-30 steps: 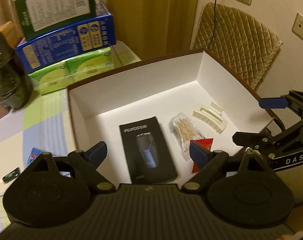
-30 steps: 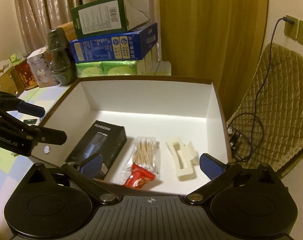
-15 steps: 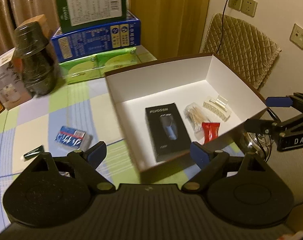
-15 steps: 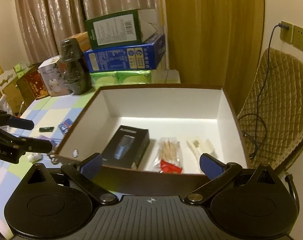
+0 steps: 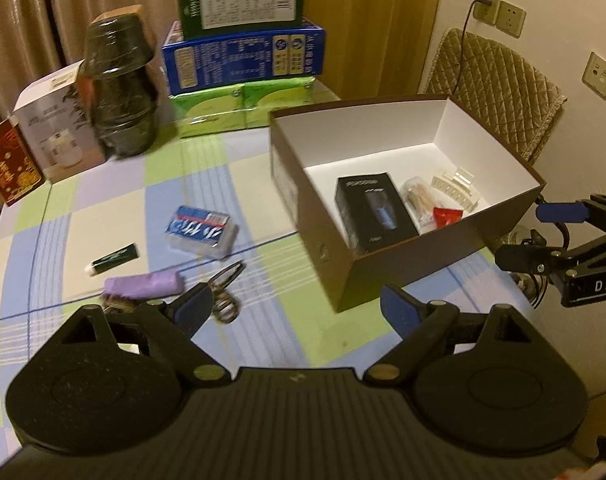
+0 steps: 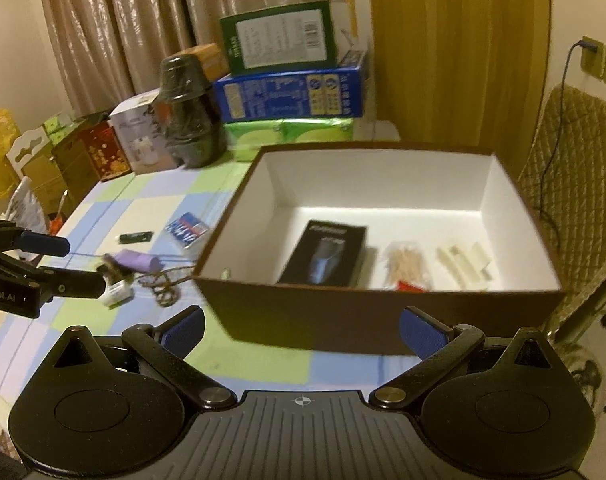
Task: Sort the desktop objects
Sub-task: 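Withdraw both tools from the box back over the loose items on the table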
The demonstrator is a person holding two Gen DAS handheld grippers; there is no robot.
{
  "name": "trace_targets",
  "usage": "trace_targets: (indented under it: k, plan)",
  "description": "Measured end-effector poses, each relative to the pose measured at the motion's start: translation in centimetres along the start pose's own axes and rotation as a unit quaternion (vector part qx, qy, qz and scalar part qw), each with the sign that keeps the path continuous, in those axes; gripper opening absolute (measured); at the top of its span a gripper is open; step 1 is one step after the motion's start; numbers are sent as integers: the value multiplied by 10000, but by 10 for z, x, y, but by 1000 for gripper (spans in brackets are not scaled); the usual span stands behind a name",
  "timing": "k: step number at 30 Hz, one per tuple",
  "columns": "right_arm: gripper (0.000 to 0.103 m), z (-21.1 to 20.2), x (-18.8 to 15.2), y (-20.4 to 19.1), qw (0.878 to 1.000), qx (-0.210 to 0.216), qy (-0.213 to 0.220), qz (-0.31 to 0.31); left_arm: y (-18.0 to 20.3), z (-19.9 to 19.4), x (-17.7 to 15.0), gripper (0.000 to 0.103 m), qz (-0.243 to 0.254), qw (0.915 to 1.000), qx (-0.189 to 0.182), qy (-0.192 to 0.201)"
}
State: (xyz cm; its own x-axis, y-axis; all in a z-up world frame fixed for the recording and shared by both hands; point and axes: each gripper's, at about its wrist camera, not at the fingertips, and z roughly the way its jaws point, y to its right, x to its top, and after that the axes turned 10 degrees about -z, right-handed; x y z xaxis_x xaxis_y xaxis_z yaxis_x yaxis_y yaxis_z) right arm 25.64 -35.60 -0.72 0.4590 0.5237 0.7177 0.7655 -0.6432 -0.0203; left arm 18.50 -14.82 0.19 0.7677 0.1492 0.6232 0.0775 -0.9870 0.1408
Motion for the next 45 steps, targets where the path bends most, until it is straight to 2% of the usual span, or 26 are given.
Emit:
trace_targets:
  k: [12, 25, 32, 39, 45]
  plan:
    - [101, 27, -7, -66, 9989, 370, -277, -15, -58, -14, -25, 88, -114, 9997, -9, -208]
    - [101, 77, -4, -127, 9965, 669, -487, -84, -125, -16, -43, 88, -381, 9981, 336, -355]
    - [101, 100, 1, -148, 9971, 572, -487, -146, -153, -6, -50, 88, -415, 9971, 486, -419]
    - [99, 122, 0, -164, 9988, 243, -410, -94, -169, 9, -52, 87, -283, 9976, 475, -426]
    - [85, 142, 0, -169, 9993, 98, -369, -4, -173, 31, -47, 84, -164, 9980, 394, -468]
